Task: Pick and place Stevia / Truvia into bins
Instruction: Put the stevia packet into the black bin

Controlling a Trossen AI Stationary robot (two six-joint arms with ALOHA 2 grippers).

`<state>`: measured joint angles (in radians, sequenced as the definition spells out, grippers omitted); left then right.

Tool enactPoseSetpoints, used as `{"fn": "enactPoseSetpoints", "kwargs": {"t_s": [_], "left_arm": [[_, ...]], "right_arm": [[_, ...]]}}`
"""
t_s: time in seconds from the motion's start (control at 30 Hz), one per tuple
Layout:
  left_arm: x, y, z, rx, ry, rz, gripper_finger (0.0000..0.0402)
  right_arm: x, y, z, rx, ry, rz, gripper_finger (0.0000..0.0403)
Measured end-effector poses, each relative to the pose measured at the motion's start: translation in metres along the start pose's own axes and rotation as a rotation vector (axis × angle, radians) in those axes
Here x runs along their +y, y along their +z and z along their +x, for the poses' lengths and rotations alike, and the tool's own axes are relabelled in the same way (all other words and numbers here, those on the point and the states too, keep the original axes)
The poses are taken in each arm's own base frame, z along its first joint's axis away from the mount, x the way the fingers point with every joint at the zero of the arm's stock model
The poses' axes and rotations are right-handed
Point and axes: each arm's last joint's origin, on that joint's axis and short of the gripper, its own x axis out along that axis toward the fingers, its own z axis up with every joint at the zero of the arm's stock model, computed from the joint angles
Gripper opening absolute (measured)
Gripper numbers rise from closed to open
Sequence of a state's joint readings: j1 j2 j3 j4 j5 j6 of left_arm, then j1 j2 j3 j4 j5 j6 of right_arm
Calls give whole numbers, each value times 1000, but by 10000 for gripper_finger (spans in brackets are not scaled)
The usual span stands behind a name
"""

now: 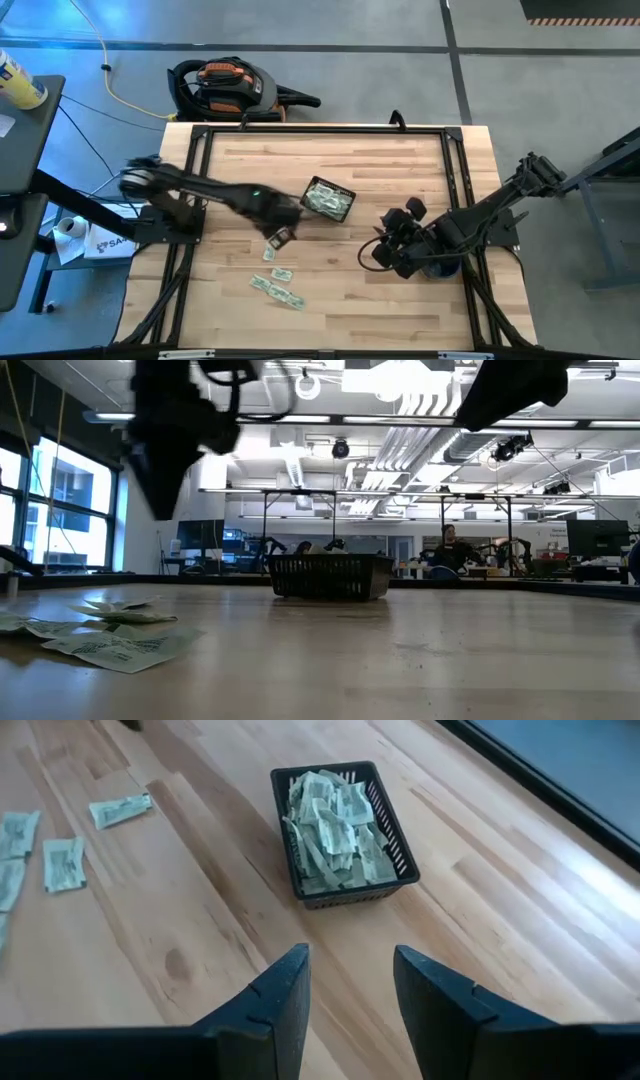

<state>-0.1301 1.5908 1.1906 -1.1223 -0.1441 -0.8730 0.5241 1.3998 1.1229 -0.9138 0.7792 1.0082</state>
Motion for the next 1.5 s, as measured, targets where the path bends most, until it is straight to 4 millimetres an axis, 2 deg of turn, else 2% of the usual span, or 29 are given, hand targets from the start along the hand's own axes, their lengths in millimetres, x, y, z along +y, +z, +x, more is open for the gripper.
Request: {"fn": "enactPoseSetpoints", "kwargs": {"t_s": [0.17,0.37,0.67,0.93,1.03,1.17,1.43,1.5], "left_arm": [[12,-35,14,-15,-185,-277,154],[16,-53,40,30,-267,-425,154],[0,-51,64,53,-297,-453,161],[-9,-51,84,80,-247,-438,233],[-10,-50,86,47,-237,-410,242],[-9,-48,87,-27,-211,-364,207],[-10,-28,89,-252,-220,-215,48],[-7,-20,90,-276,-225,-198,22]], "right_arm": [[-2,3,3,-3,-15,-42,138],[-5,7,8,-3,-32,-72,138],[-7,9,10,3,-40,-64,138],[-7,9,10,5,-40,-45,138],[-7,9,10,5,-41,-28,138],[-8,9,10,6,-44,-26,138],[-11,13,15,11,-62,16,138],[-12,14,16,10,-64,26,138]]}}
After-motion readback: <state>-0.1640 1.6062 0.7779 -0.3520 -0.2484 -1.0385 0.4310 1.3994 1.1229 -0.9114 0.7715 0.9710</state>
